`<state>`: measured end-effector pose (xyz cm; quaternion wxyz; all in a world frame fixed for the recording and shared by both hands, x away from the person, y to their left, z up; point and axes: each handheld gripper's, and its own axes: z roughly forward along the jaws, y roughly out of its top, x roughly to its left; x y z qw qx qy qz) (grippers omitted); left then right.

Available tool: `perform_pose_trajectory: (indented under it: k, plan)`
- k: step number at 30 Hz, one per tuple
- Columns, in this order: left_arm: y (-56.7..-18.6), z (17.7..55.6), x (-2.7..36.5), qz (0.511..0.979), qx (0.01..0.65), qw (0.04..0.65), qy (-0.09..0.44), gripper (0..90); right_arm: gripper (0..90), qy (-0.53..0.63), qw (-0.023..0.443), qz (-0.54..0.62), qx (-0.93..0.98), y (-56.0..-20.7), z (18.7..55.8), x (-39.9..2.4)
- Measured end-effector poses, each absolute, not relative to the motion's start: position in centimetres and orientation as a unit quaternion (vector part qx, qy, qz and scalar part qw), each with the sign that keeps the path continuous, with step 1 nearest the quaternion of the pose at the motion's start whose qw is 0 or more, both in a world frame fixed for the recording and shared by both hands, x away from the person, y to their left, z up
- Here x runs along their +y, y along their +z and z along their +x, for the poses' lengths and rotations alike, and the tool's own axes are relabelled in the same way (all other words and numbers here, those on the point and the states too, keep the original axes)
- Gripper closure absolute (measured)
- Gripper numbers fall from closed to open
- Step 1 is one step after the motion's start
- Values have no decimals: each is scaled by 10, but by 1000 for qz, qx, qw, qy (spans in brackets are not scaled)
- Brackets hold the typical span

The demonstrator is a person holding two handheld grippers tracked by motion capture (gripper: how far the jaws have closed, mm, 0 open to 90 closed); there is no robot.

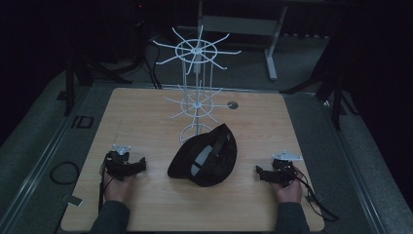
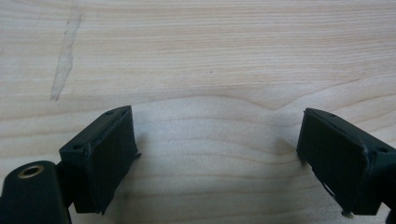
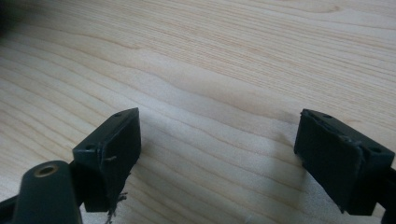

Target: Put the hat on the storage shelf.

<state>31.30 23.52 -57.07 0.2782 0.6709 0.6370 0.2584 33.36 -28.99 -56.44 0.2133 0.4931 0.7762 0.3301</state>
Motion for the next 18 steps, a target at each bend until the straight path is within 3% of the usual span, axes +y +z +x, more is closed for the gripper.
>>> perform_pose_trajectory:
  k: [5, 9, 13, 16, 18]
  plan:
    - [-571, 310, 232, 654, 652, 275, 267, 122, 144, 330, 213, 493, 776, -564, 334, -290]
    - [-570, 307, 231, 639, 663, 276, 276, 176, 144, 330, 214, 493, 776, -564, 334, -290]
    - [-565, 302, 234, 639, 667, 271, 269, 408, 144, 330, 213, 493, 776, -564, 334, -290]
    - [-559, 299, 237, 664, 648, 296, 227, 603, 144, 330, 213, 493, 776, -564, 334, -290]
    - [-553, 295, 234, 676, 631, 314, 216, 632, 144, 330, 214, 492, 777, -564, 334, -290]
